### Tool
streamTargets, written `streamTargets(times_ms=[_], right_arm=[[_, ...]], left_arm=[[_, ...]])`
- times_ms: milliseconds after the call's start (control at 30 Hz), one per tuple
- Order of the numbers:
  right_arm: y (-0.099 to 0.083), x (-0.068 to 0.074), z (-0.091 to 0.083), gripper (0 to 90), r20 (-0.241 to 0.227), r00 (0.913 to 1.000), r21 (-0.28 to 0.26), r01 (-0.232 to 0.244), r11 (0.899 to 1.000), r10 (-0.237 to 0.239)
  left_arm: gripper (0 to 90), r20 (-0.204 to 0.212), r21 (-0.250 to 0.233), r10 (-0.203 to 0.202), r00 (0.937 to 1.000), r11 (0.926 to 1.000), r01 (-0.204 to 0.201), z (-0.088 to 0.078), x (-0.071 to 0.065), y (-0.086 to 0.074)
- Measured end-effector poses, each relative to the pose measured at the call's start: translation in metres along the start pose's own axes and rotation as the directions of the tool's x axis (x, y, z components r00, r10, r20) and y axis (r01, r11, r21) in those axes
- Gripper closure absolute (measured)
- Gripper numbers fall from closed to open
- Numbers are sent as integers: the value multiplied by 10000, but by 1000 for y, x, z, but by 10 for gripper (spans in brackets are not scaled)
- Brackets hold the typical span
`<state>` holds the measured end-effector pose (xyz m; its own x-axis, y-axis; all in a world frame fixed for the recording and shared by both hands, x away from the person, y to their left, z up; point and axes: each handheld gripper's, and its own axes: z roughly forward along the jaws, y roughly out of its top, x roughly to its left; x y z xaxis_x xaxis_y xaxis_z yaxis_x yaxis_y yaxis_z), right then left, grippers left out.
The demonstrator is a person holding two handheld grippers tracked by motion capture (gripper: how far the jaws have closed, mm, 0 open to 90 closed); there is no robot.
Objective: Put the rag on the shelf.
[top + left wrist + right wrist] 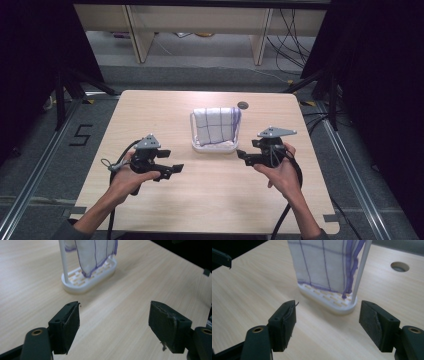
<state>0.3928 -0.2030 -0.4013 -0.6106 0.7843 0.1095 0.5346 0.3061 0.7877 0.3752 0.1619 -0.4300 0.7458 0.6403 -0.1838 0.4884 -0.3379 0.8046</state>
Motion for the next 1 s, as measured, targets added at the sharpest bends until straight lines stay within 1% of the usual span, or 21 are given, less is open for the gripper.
streamTargets(times_ms=[67, 133, 167, 200, 233, 267, 300, 333, 367, 400, 433, 467, 500, 567, 633, 667, 700, 833, 933, 967, 1000], right_arm=[[-11, 2, 2, 309, -70, 9999, 71, 86, 9999, -85], [-22, 6, 4, 309, -168, 9997, 110, -194, 9998, 196], [-33, 6, 8, 308, -201, 9998, 62, -41, 10000, 42], [-38, 7, 9, 305, -145, 9998, 81, -115, 9999, 116], [-42, 10, 9, 303, -160, 9994, 310, -301, 9991, 306], [-47, 10, 10, 300, -221, 9995, 287, -208, 9994, 214], [-51, 12, 10, 296, -179, 9990, 420, -391, 9984, 399], [-51, 12, 10, 296, -179, 9990, 420, -391, 9984, 399], [-59, 12, 11, 294, -155, 9998, 371, -136, 9992, 142], [-59, 12, 11, 290, -155, 9998, 371, -136, 9992, 142], [-66, 15, 12, 275, -186, 9996, 366, -183, 9992, 190], [-66, 15, 12, 275, -186, 9996, 366, -183, 9992, 190], [-72, 18, 14, 270, -416, 9991, 334, -94, 9994, 108], [-78, 23, 12, 259, -275, 9996, 503, -65, 9987, 79], [-84, 26, 13, 244, -416, 9991, 504, -52, 9987, 73], [-87, 30, 11, 239, -399, 9983, 735, -394, 9965, 424], [-89, 29, 11, 238, -402, 9992, 693, -48, 9976, 76], [-99, 33, 9, 230, -437, 9990, 880, -81, 9961, 120], [-102, 34, 9, 230, -464, 9989, 966, -40, 9953, 85], [-103, 34, 9, 227, -484, 9988, 995, -36, 9950, 85], [-104, 37, 9, 222, -524, 9979, 1079, -317, 9937, 375]], left_arm=[[245, 26, 47, -11, 10000, 10000, 11, 3, -2, -11], [245, 62, 126, 27, 10000, 9999, -28, 6, -3, -21], [243, -36, 173, 83, 10000, 9998, -82, 8, -5, -30], [241, -59, 204, 143, 9999, 9997, -142, 8, -5, -33], [239, 10, 163, 153, 9999, 9998, -153, 8, -5, -36], [235, 10, 163, 153, 9999, 9998, -153, 8, -5, -36], [235, 16, 114, 123, 9999, 9999, -124, 7, -6, -42], [233, 16, 114, 123, 9999, 9999, -124, 7, -6, -42], [230, 0, 93, 82, 10000, 9999, -82, 6, -6, -44], [230, -120, 58, 87, 9999, 9999, -87, 5, -7, -47], [229, -35, 1, 6, 10000, 10000, -6, 4, -7, -50], [229, -33, 40, 41, 10000, 10000, -41, 4, -8, -52], [228, -112, 102, 83, 9999, 9999, -81, 3, -9, -57], [228, -116, 113, 186, 9998, 9998, -184, 3, -10, -60], [226, -53, 300, 264, 9996, 9992, -262, 1, -10, -66], [226, -19, 130, 145, 9999, 9998, -145, 2, -12, -68], [226, -47, 209, 129, 9999, 9997, -128, 1, -12, -70], [226, -63, 431, 139, 9999, 9990, -136, 1, -13, -78], [225, -1, 417, 95, 10000, 9991, -95, 2, -12, -81], [225, -56, 636, 296, 9995, 9975, -291, 0, -10, -81], [224, -67, 497, 104, 9999, 9987, -101, 1, -10, -82]])
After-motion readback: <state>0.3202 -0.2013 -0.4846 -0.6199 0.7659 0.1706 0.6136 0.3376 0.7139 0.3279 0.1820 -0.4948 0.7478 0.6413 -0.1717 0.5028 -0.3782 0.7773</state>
